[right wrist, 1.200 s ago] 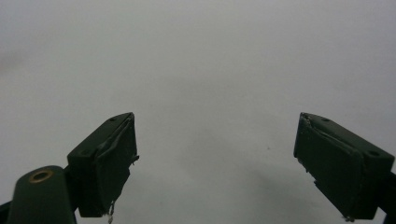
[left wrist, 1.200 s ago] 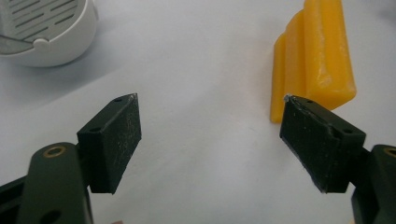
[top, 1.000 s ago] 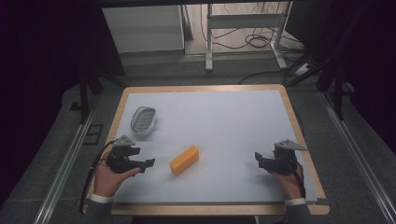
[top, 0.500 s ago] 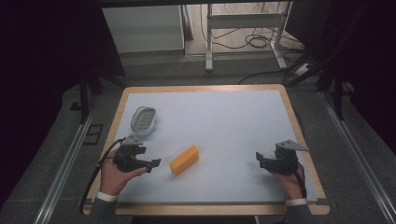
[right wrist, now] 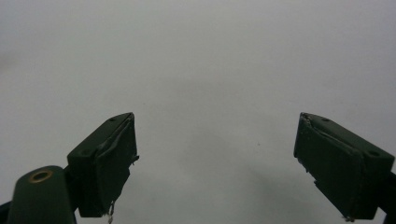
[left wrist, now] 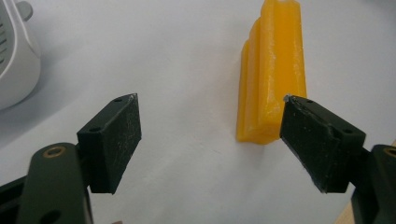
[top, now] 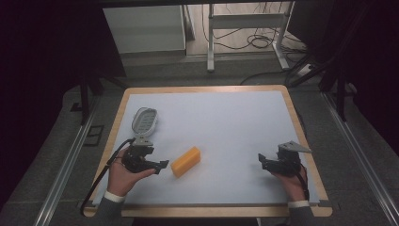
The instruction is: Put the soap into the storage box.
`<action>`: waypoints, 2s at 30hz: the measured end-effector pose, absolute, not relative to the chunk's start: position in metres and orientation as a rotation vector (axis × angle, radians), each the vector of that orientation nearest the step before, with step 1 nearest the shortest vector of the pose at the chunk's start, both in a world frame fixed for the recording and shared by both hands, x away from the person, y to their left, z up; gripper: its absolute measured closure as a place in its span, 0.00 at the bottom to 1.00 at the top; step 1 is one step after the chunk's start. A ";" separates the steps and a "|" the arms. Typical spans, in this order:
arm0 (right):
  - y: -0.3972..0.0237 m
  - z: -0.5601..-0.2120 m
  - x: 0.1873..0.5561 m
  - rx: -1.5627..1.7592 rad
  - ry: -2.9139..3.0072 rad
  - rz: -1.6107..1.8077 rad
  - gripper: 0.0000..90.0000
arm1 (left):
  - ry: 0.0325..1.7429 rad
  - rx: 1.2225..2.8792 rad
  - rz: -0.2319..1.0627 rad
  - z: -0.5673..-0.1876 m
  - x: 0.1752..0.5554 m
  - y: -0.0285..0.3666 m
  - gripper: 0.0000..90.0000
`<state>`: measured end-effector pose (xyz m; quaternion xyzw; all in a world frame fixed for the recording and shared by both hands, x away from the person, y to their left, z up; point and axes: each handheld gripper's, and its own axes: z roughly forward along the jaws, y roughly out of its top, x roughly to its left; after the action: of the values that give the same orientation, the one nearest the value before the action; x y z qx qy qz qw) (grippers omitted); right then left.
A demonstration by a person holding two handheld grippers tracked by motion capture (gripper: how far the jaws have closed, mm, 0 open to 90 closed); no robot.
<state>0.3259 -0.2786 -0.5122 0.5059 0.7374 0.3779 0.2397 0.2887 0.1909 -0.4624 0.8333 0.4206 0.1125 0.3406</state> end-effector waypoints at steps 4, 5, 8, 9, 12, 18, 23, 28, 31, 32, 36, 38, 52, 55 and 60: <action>-0.279 -0.511 0.325 1.385 2.011 1.035 0.15 | 1.082 2.179 0.294 -0.462 0.290 0.185 0.23; -0.279 -0.512 0.325 1.385 2.011 1.035 0.15 | 1.078 2.182 0.293 -0.462 0.290 0.184 0.23; -0.279 -0.512 0.325 1.382 2.017 1.030 0.15 | 1.064 2.190 0.286 -0.463 0.290 0.178 0.23; -0.279 -0.512 0.326 1.382 2.015 1.029 0.15 | 1.059 2.196 0.284 -0.463 0.290 0.177 0.23; -0.279 -0.512 0.325 1.382 2.012 1.030 0.15 | 1.048 2.196 0.277 -0.463 0.290 0.172 0.23; -0.280 -0.512 0.325 1.383 2.010 1.028 0.15 | 1.043 2.190 0.268 -0.464 0.290 0.170 0.23; -0.280 -0.512 0.325 1.383 2.013 1.026 0.15 | 1.049 2.193 0.271 -0.465 0.290 0.167 0.23; -0.280 -0.513 0.325 1.387 2.014 1.024 0.15 | 1.027 2.223 0.287 -0.464 0.289 0.158 0.23; -0.280 -0.513 0.325 1.388 2.010 1.027 0.15 | 1.013 2.228 0.290 -0.462 0.290 0.153 0.24; -0.280 -0.513 0.325 1.389 2.010 1.025 0.15 | 1.009 2.235 0.295 -0.462 0.290 0.151 0.24; -0.281 -0.513 0.326 1.391 2.008 1.022 0.15 | 0.988 2.253 0.296 -0.461 0.290 0.145 0.24; -0.282 -0.513 0.326 1.391 2.010 1.021 0.15 | 0.981 2.262 0.295 -0.461 0.291 0.141 0.24; -0.282 -0.514 0.326 1.396 2.009 1.017 0.15 | 0.976 2.300 0.261 -0.463 0.302 0.121 0.27; -0.284 -0.514 0.326 1.398 2.007 1.015 0.15 | 0.993 2.307 0.248 -0.466 0.305 0.120 0.29; -0.284 -0.515 0.326 1.398 2.008 1.013 0.15 | 1.014 2.311 0.224 -0.469 0.310 0.117 0.31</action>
<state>0.3264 -0.2842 -0.5149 0.5121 0.7352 0.3709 0.2442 0.3102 0.1174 -0.4692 0.8702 0.3819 0.0844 0.2995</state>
